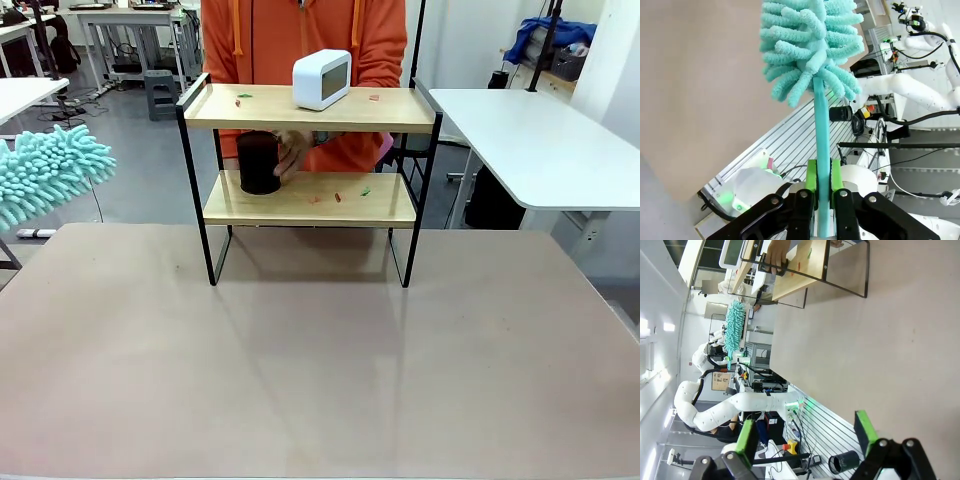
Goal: Clean the shelf.
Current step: Clean the specific tier of the Shelf with the Duster once objects are removed.
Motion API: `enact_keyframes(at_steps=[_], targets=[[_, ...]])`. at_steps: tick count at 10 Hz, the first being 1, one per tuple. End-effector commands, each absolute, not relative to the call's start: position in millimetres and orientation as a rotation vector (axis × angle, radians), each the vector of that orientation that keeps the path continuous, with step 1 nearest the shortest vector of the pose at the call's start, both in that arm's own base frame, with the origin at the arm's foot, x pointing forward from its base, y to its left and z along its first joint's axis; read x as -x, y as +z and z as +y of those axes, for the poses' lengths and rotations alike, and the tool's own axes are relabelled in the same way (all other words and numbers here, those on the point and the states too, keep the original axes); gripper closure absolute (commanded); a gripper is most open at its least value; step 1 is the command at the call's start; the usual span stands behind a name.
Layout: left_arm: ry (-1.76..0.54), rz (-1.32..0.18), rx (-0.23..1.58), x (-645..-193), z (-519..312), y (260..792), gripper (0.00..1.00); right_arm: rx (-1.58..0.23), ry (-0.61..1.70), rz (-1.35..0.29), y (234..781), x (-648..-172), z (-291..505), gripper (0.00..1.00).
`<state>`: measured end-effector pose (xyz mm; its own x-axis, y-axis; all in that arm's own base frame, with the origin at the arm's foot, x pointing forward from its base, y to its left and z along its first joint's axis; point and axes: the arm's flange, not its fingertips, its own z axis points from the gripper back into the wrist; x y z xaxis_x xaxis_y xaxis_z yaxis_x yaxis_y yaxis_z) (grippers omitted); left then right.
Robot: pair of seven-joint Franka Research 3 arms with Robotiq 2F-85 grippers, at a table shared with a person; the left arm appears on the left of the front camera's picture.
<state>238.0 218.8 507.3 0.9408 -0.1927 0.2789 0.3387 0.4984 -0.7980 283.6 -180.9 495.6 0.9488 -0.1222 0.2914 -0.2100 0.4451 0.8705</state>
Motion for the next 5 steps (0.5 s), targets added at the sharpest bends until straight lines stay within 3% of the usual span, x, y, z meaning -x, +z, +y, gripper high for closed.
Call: enact_keyframes(at_steps=[1,5], targets=[[-0.316,-0.159,1.012,-237.0,217.8,512.8,1.0,-1.127,0.077,-0.362,496.6,-285.4,-179.3,0.0],[-0.316,-0.159,1.012,-237.0,217.8,512.8,1.0,-1.127,0.077,-0.362,496.6,-285.4,-179.3,0.0]])
